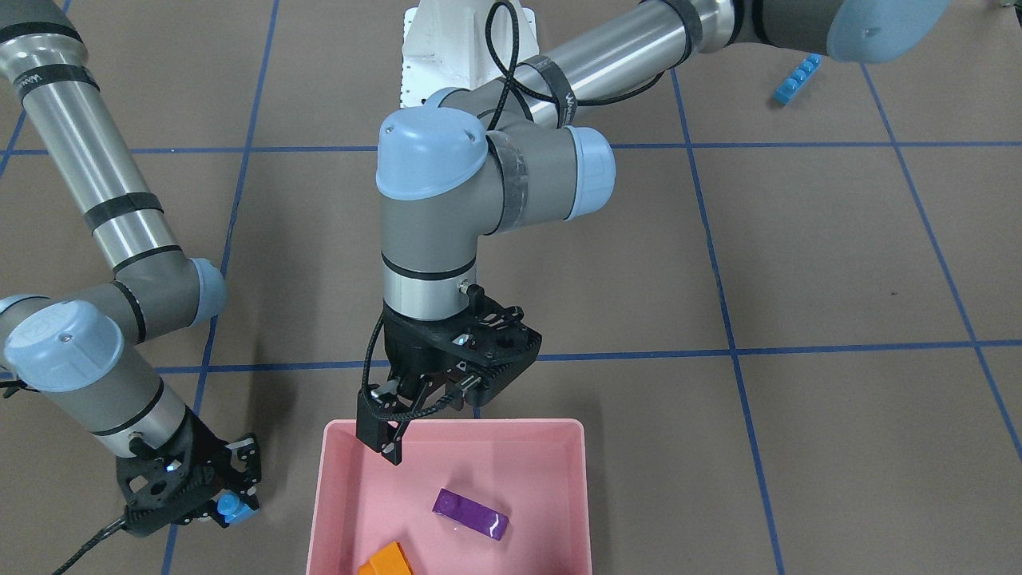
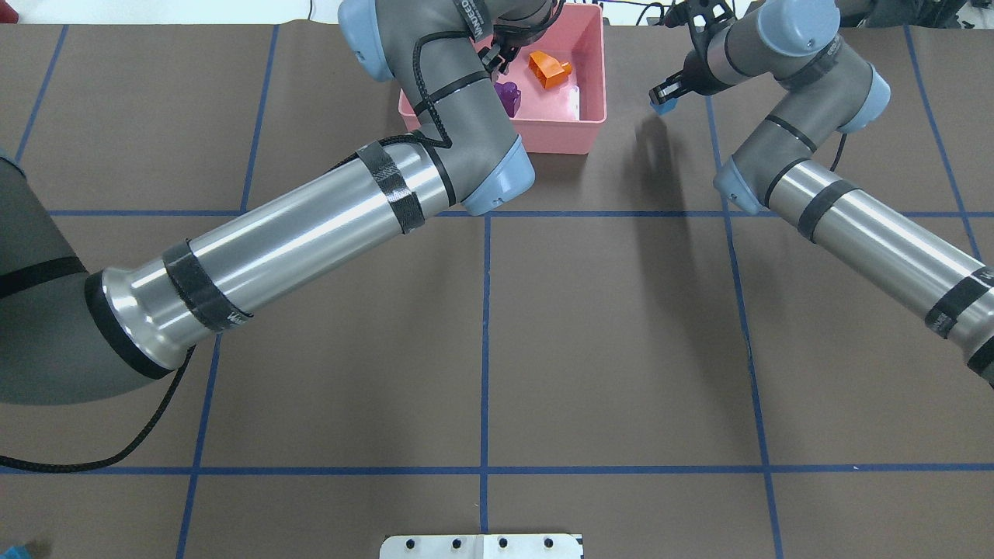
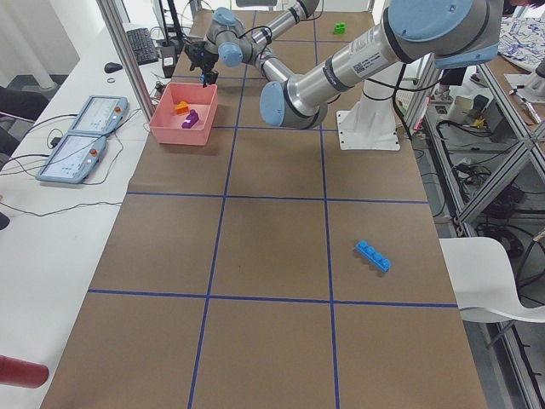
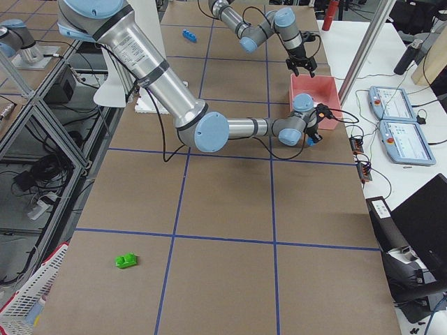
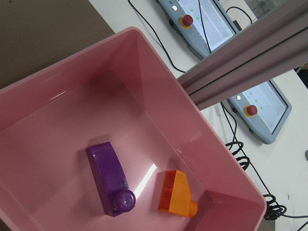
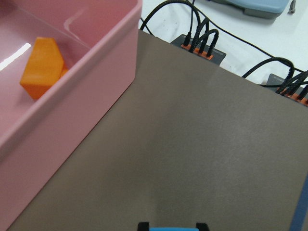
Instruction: Put all blocks into box
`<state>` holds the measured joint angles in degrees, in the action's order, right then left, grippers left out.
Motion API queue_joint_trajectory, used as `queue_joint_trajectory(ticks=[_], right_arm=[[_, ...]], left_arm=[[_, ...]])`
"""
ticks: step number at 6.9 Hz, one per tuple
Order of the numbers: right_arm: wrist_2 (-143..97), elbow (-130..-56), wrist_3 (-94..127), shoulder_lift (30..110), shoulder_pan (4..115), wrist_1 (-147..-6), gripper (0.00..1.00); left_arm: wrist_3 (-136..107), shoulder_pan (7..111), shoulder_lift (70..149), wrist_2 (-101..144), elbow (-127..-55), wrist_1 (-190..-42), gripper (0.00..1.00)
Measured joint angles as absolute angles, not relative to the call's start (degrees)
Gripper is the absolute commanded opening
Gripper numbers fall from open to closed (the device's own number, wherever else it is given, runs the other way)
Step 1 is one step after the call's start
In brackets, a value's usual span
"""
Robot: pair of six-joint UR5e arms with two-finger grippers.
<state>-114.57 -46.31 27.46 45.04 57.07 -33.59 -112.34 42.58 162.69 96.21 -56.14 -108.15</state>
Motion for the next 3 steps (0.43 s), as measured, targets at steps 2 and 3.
queue_joint_trajectory(ticks=[2,3], right_arm=[[-119.2,-48.8,30.2,44.9,60.7,-34.0,0.00],[-121.0,-50.5,33.5,44.4,61.8,-34.6,0.00]], left_arm=[[-105.9,42.4,161.7,98.9,-64.5,-95.3,1.00],[-100.7,42.3,159.2,99.5,-70.7,-89.1,0.99]])
